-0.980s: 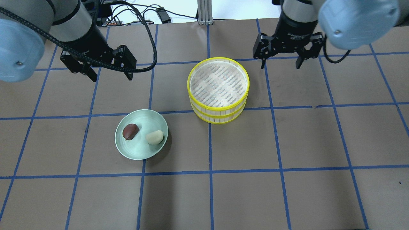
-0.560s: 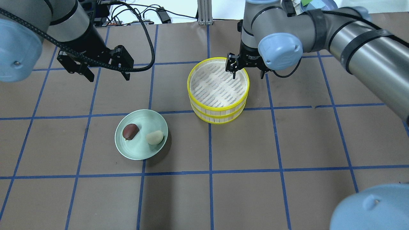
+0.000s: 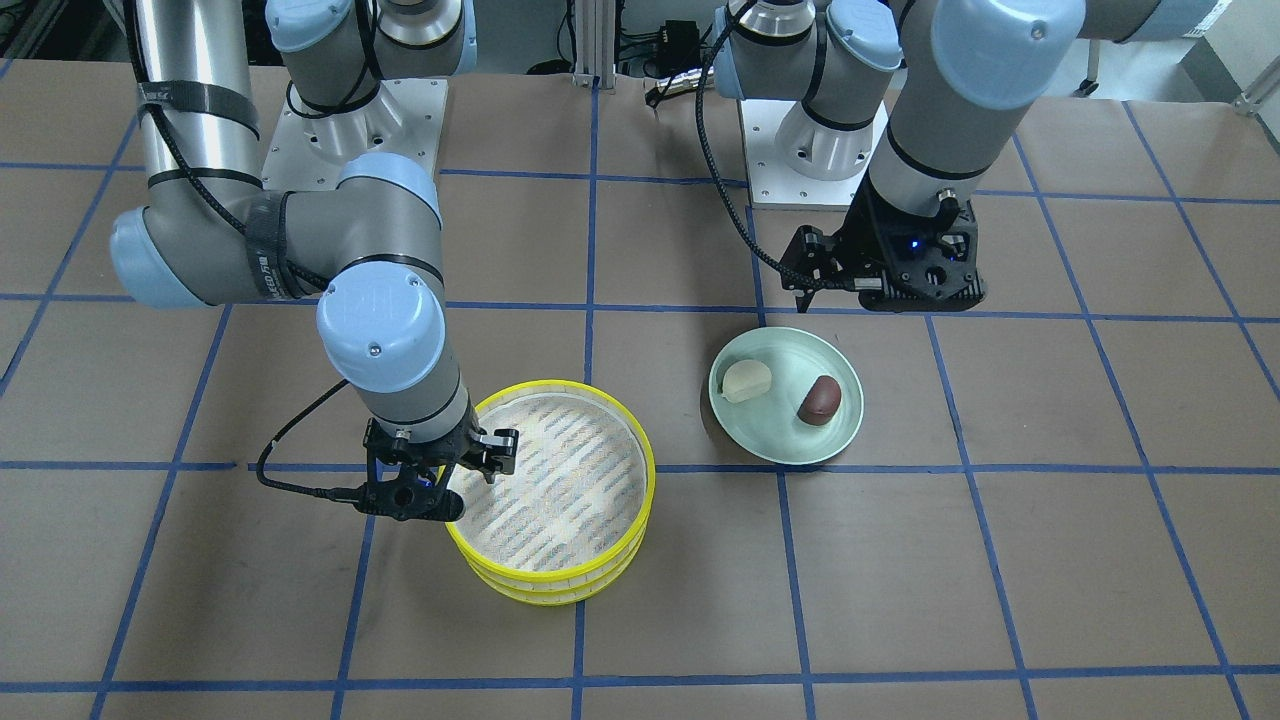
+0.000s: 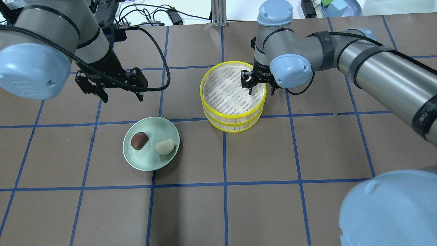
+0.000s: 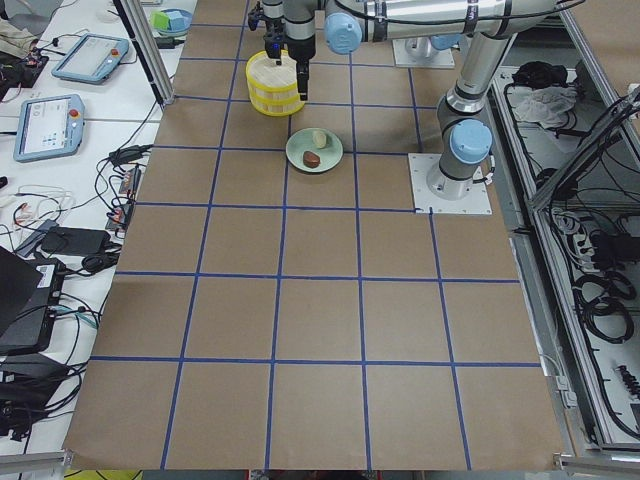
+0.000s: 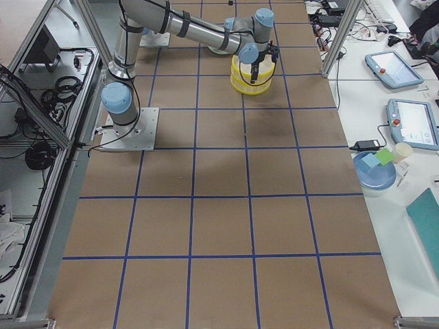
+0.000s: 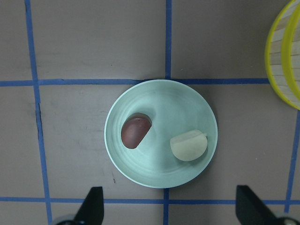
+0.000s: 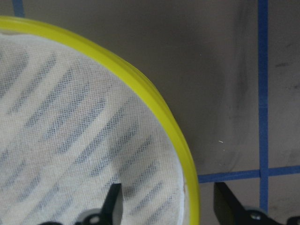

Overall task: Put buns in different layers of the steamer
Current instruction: 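Move right gripper to top steamer rim while left gripper nears the plate, then lift top steamer tier with right gripper while left gripper lowers to white bun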

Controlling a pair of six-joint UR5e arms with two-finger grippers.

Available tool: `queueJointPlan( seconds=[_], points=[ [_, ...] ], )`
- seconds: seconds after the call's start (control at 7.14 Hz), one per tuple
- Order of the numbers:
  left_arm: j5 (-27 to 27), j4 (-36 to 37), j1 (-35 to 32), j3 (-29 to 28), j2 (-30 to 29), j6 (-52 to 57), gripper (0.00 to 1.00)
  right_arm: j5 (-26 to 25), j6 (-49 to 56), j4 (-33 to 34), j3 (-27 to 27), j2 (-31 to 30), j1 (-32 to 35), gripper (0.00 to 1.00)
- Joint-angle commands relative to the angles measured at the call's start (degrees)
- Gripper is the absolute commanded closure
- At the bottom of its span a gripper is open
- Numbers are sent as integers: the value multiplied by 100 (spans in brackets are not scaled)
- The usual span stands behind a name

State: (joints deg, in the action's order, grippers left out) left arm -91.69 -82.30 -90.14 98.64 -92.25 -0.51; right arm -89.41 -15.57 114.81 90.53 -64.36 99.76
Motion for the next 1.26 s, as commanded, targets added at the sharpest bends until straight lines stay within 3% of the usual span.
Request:
queueJointPlan(
  seconds=[0.0,0.28,0.56,1.12],
  points=[
    [98,276,-64,357,-240,747,0,134,-252,-28,-18,-33,-1,87],
    [292,276,-56,514,-406,2041,2,117,-175,-98,-27,-111,-114,93],
    [292,285,-56,630,-819,2588,2,143,218,-851,-36,-645,-552,97],
    [379,636,-56,621,-1479,2898,0,55,2388,-2117,-27,-1682,-1966,100]
  ],
)
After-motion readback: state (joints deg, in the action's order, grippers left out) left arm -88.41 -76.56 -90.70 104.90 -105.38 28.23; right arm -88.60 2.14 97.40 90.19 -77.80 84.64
